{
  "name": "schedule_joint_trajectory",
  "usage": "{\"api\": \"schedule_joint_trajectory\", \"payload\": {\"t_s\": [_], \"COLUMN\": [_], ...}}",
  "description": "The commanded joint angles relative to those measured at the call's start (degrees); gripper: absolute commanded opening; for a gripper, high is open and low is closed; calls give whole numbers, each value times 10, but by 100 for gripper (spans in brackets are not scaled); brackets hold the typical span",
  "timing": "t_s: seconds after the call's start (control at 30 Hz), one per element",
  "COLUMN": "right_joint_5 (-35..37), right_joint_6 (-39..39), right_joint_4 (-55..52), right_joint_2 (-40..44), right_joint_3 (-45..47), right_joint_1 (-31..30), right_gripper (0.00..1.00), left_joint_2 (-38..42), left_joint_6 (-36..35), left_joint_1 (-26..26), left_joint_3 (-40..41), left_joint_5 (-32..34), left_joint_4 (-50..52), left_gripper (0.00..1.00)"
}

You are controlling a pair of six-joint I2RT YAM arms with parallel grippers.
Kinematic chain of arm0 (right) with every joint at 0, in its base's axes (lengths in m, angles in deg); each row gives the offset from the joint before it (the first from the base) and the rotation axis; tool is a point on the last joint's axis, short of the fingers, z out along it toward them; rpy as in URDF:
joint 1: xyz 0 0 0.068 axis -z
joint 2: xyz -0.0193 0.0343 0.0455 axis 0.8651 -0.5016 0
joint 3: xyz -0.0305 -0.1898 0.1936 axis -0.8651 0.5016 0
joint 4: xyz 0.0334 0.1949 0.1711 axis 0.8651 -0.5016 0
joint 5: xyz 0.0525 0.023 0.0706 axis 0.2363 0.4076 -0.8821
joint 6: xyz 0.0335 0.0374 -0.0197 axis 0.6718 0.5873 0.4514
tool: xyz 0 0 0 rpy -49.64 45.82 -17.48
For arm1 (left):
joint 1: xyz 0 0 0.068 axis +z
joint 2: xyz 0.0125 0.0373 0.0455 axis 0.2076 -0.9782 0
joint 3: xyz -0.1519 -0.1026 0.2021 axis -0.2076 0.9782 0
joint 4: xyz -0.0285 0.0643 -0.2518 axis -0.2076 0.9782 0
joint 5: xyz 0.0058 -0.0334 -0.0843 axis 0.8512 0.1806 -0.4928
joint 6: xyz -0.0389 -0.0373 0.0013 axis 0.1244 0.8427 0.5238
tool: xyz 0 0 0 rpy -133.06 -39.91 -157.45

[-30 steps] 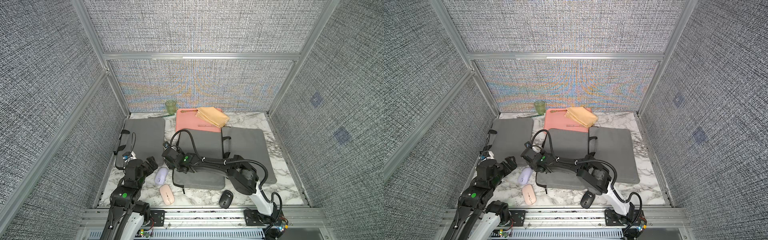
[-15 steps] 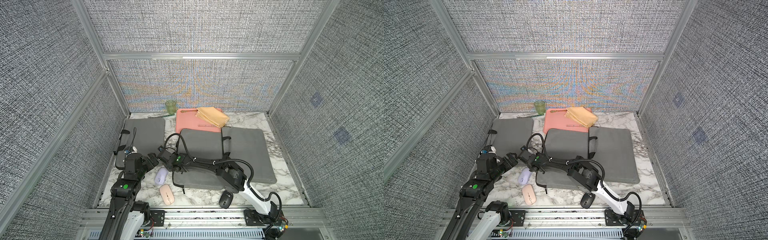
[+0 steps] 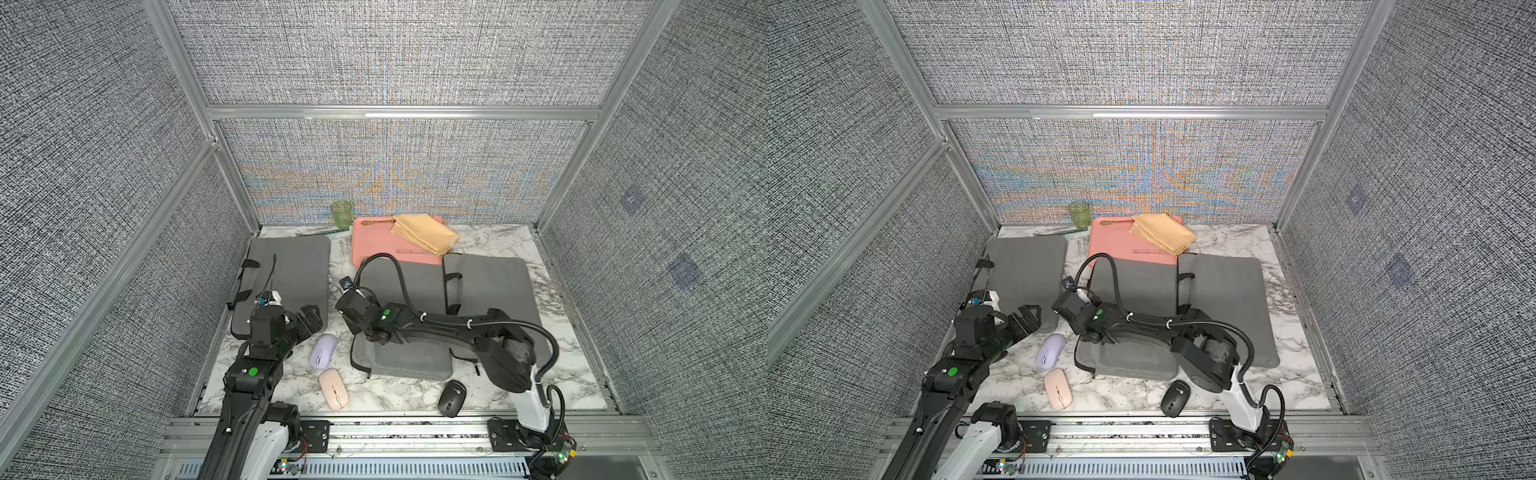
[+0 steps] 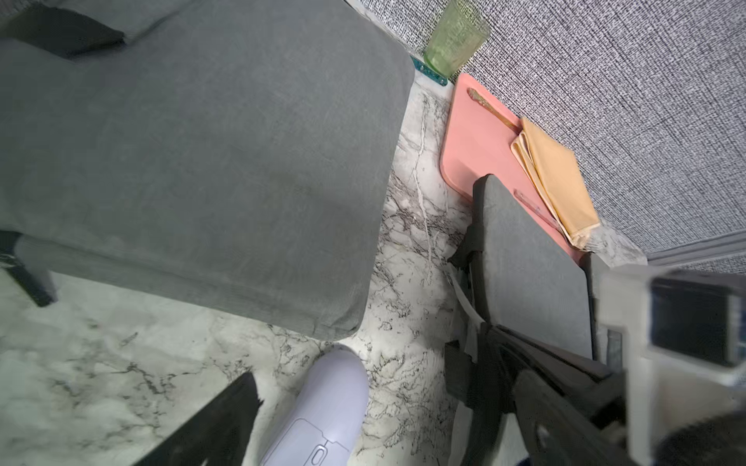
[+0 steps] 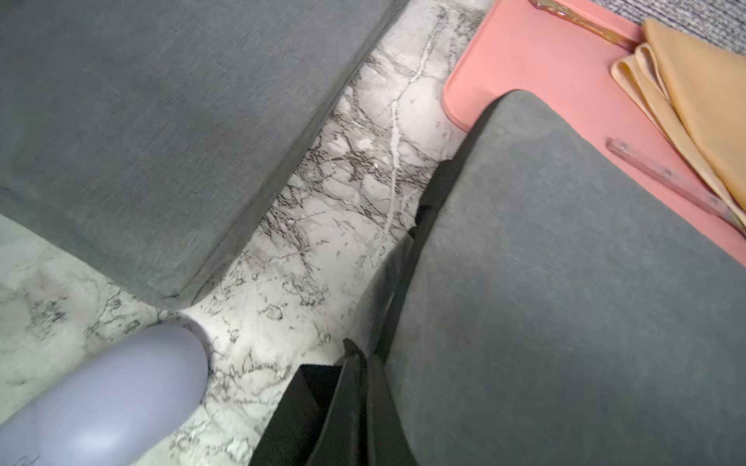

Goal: Put the mouse into the laptop bag
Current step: Adjust the zippered laptop bag at the center of the board.

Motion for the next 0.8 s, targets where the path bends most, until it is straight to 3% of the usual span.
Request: {"api": "schedule_joint_trajectory", "payload": {"t_s": [0.0,0.13,0.23,0.43,0.63,0.77], "right_joint_5": [32,-63,-73,-95,-82,-68], "right_joint_6": [93,189,229,242,272,281], "right_joint_4": [37,136,173,181,187,195], "right_joint_2": [56,106,115,98,91,97], "right_joint_3": [83,231,283,285,301,327], "right_joint_1": [30,93,118,128,133,133], "right_gripper": [0,0,0,0,0,7], "left_joint_2": [6,-1,-23,-109,-239,-362], "left_joint_6": [12,39,51,62,94,114], "left_joint_1": [0,-7,-29,-107,-133,-142], "left_joint_3": [28,67,92,82,57,19], "left_joint_5": [-81,-130,-144,-105,-94,-108], "left_joint_4": [-61,-106,-156,-217,-304,-367], "left_gripper": [99,100,99,98,98,98]}}
